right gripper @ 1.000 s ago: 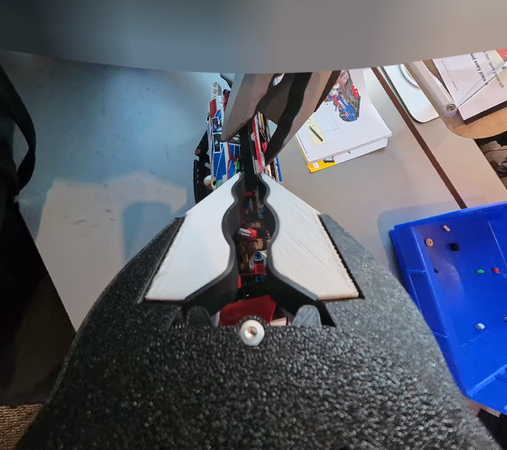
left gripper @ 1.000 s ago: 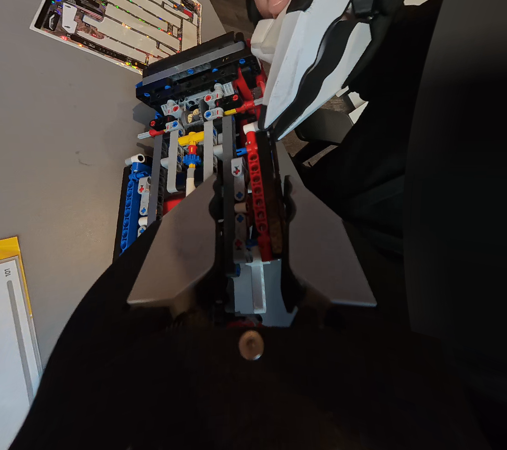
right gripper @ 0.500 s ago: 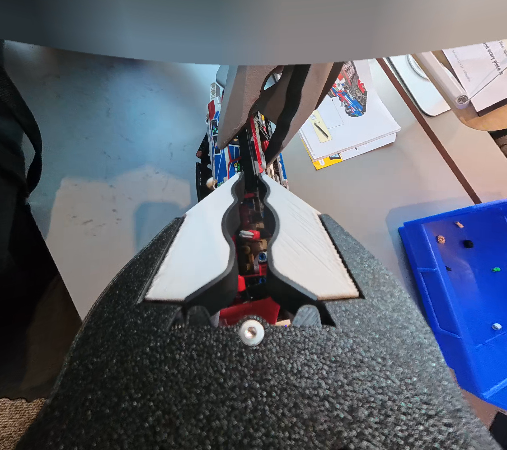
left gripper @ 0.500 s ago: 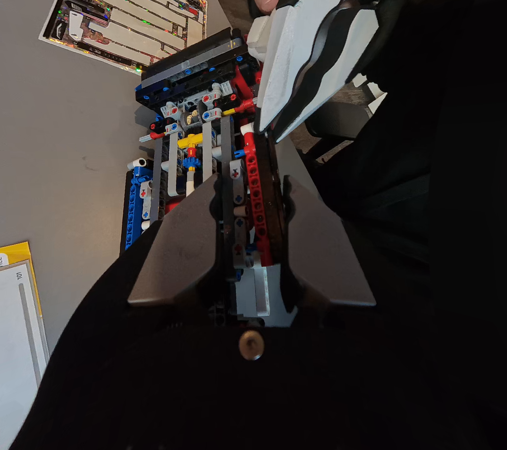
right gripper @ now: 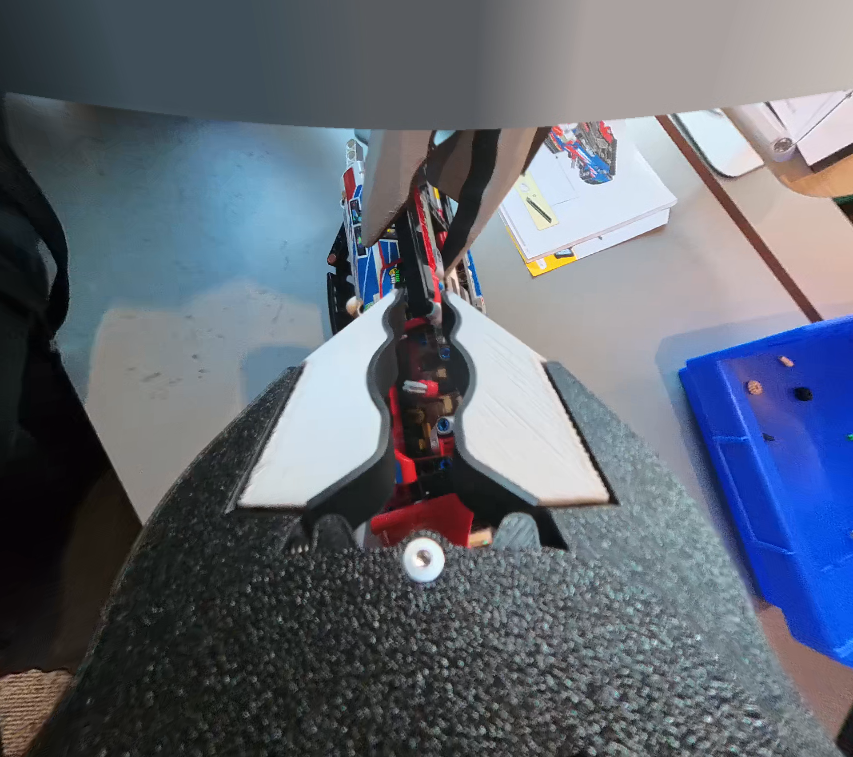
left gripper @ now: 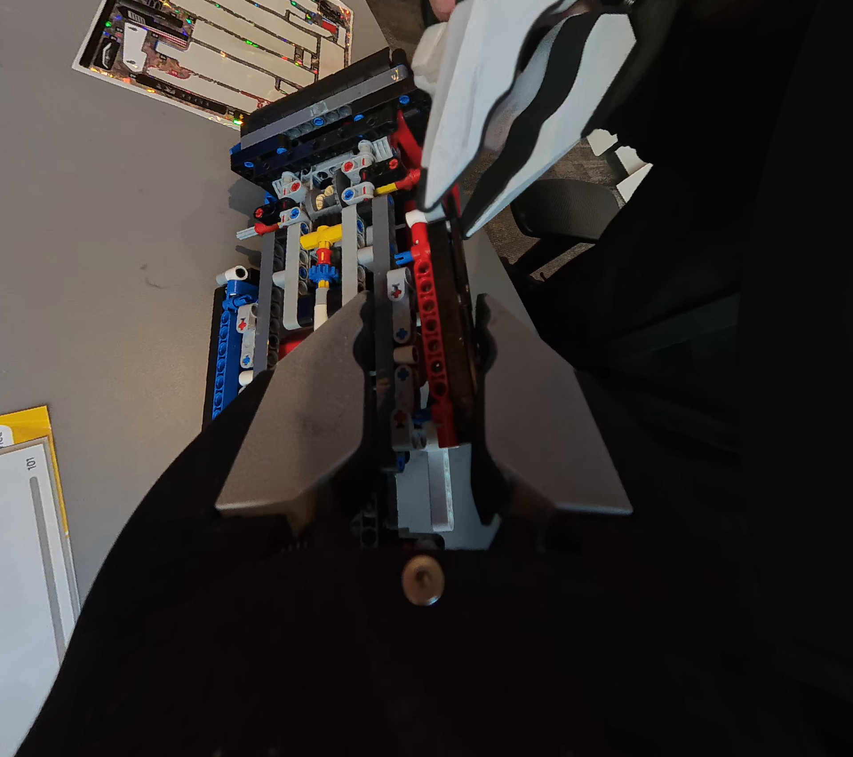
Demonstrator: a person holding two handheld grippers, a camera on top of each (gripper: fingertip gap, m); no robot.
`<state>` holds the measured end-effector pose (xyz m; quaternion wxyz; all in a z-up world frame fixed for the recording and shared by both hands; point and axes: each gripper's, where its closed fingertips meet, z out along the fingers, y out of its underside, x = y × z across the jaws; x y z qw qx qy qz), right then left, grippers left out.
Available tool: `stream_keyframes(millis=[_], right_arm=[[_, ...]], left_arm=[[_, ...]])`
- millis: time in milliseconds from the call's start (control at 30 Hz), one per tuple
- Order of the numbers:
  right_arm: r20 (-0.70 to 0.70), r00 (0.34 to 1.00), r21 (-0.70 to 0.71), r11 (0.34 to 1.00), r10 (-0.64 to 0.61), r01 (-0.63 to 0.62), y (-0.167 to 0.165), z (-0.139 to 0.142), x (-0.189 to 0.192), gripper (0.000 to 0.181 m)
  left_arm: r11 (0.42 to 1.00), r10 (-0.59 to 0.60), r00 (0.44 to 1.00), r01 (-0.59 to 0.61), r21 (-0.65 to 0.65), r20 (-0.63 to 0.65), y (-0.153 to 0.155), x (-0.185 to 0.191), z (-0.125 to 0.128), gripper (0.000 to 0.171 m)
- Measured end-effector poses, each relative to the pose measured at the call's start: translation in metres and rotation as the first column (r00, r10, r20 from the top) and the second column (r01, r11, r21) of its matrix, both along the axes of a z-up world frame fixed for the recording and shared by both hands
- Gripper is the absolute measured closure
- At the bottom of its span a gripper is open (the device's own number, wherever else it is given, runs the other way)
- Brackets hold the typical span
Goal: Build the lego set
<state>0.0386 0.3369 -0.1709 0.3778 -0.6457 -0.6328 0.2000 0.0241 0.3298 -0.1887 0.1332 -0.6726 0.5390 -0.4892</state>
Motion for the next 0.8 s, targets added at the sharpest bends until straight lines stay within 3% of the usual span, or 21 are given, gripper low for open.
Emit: stream_keyframes(millis=[267, 467, 667, 800], right_arm=[[-0.048, 0.999, -0.270, 0.963, -0.023, 0.009, 0.004, 0.000, 0.005, 0.155], [-0.035, 0.999, -0.563, 0.827, -0.028, 0.003, 0.010, 0.000, 0.003, 0.148], [0.018, 0.998, -0.634, 0.772, 0.067, -0.040, 0.007, -0.007, 0.001, 0.144], [0.035, 0.989, -0.712, 0.698, 0.144, -0.076, 0.004, -0.012, 0.001, 0.141]], left_arm=[[1.000, 0.003, 1.000, -0.003, 0.005, -0.002, 0.000, 0.001, 0.000, 0.131], [1.000, 0.001, 1.000, -0.001, 0.006, 0.000, 0.000, 0.001, 0.000, 0.131], [1.000, 0.002, 1.000, -0.002, 0.002, 0.006, 0.000, 0.001, 0.000, 0.131], [1.000, -0.001, 1.000, 0.001, 0.005, 0.007, -0.001, 0.001, 0.000, 0.131]])
